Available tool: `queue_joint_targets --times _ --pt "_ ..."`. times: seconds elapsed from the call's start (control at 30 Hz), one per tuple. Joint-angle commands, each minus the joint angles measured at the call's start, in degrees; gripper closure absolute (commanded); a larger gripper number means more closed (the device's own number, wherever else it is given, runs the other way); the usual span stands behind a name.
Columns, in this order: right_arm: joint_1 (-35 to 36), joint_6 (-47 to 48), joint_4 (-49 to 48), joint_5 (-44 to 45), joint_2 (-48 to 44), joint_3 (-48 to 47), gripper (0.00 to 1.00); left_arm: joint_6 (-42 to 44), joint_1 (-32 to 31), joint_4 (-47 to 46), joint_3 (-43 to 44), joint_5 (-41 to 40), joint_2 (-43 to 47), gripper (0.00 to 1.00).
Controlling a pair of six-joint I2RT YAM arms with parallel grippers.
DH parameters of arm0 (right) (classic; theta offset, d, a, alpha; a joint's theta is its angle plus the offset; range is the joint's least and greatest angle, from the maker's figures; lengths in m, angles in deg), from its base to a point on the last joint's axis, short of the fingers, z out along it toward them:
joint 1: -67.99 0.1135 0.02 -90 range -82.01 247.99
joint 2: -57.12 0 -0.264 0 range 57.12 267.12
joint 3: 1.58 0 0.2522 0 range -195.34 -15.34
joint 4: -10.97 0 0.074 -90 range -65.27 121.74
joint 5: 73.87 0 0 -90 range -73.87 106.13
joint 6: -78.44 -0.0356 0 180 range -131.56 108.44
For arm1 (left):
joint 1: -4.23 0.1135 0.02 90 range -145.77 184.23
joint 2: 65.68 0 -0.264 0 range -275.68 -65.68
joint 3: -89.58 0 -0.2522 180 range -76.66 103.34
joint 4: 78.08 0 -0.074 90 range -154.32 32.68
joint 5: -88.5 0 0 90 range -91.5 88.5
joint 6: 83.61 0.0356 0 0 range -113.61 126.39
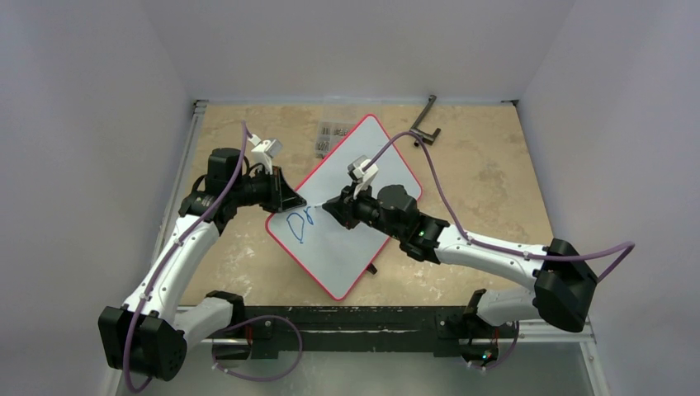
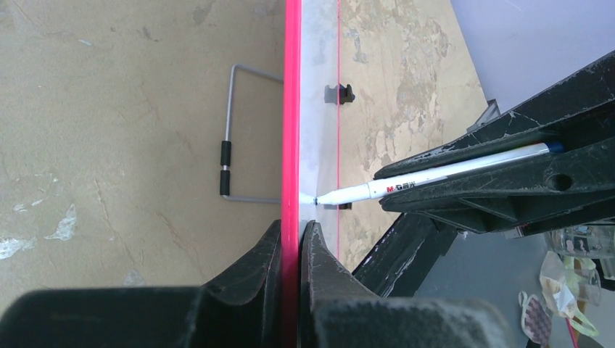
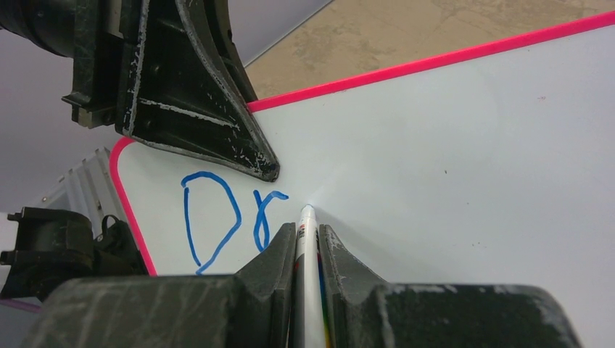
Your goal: Write a sentence on the whiteboard
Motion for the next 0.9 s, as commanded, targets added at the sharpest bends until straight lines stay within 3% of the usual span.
queue_joint_targets --times 0.0,0.87 --pt "-0.21 -0.42 0.37 4.84 -0.46 0.84 1.0 9.61 -0.58 1.59 -0.88 -7.93 0.37 1.0" --pt "-0.42 0.65 -2.77 -1.89 0.98 -1.86 1.0 9.61 -0.58 1.68 -0.87 -7.78 0.51 1.0"
